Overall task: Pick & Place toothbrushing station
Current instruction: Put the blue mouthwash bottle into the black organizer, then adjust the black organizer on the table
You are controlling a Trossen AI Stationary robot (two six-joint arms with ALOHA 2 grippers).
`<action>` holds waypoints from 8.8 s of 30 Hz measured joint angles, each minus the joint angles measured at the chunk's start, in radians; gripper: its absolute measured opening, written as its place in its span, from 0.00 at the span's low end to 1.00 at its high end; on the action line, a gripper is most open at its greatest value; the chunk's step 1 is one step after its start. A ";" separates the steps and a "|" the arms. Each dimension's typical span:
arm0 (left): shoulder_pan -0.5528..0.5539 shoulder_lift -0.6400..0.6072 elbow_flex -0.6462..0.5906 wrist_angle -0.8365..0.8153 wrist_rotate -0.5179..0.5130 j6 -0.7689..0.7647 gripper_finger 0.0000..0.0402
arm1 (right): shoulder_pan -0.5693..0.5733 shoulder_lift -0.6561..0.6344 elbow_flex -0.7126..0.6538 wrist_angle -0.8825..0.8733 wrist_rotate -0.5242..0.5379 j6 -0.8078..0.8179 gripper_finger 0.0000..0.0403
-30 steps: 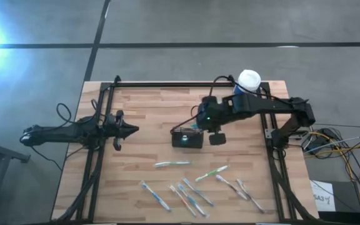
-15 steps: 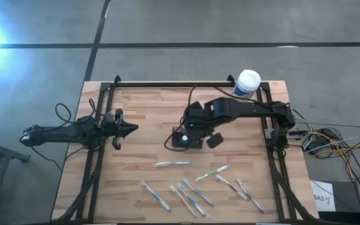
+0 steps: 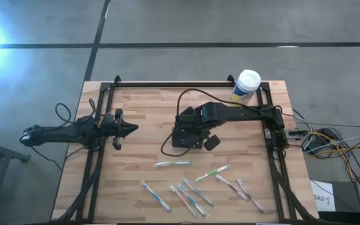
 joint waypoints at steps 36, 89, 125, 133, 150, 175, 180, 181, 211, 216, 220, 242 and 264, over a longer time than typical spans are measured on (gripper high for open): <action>0.000 0.001 0.000 -0.042 0.000 -0.001 0.05 | 0.013 -0.001 -0.093 0.055 0.057 -0.236 0.22; 0.000 0.012 0.000 -0.050 -0.004 0.002 0.05 | -0.017 0.093 -0.219 0.173 -0.051 -0.291 0.22; 0.000 0.013 -0.038 -0.072 -0.053 0.002 0.05 | -0.069 0.100 -0.234 0.213 -0.135 -0.240 0.27; 0.000 0.013 -0.038 -0.071 -0.053 0.002 0.05 | -0.069 0.100 -0.222 0.207 -0.133 -0.216 0.34; 0.000 0.012 -0.038 -0.010 -0.052 0.001 0.05 | -0.089 0.054 -0.052 0.037 -0.277 -0.002 0.32; -0.088 0.347 -0.053 0.147 0.012 -0.287 0.00 | 0.079 -0.882 -1.221 0.847 0.163 1.081 0.02; -0.103 0.525 0.001 0.146 -0.001 -0.358 0.00 | 0.078 -0.871 -1.333 0.863 0.165 1.200 0.02; -0.106 0.562 0.014 0.147 0.000 -0.365 0.00 | 0.078 -0.863 -1.352 0.874 0.165 1.213 0.02; -0.080 1.434 0.491 0.156 -0.071 -0.260 0.01 | 0.076 -0.445 -1.438 1.213 0.135 1.307 0.02; -0.073 1.485 0.528 0.162 -0.075 -0.258 0.01 | 0.076 -0.449 -1.439 1.236 0.140 1.293 0.02; -0.068 1.486 0.527 0.165 -0.071 -0.257 0.01 | 0.076 -0.446 -1.440 1.268 0.135 1.278 0.02; -0.048 1.480 0.525 0.163 -0.069 -0.217 0.01 | 0.088 -0.349 -1.444 1.456 0.162 1.177 0.02; -0.039 1.480 0.524 0.166 -0.071 -0.214 0.02 | 0.098 -0.345 -1.445 1.504 0.106 1.140 0.02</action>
